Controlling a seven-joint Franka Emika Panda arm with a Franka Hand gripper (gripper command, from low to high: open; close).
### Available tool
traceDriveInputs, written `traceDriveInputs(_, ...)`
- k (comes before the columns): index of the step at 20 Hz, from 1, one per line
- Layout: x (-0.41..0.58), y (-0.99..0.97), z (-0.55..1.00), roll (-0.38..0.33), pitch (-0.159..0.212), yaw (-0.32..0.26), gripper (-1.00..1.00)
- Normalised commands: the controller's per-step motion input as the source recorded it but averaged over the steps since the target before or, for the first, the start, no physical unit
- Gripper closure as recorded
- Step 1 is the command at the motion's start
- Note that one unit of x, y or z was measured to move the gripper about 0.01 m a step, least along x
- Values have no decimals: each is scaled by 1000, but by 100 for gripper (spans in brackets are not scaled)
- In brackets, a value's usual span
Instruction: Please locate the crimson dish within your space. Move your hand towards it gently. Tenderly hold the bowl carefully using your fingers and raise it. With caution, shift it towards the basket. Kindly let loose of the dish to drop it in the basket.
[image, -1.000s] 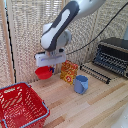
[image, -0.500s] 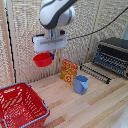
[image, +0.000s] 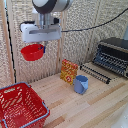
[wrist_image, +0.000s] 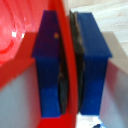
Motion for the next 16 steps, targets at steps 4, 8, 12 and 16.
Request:
traceDriveInputs(4,-18,989,-105,-2,40,0,100)
traceDriveInputs(8,-116,829,-409,-7,-5,9,100)
traceDriveInputs(12,-151,562,-535,-1,-31,16,100)
traceDriveInputs(16,-111,47,-653,-3,-10,54,100)
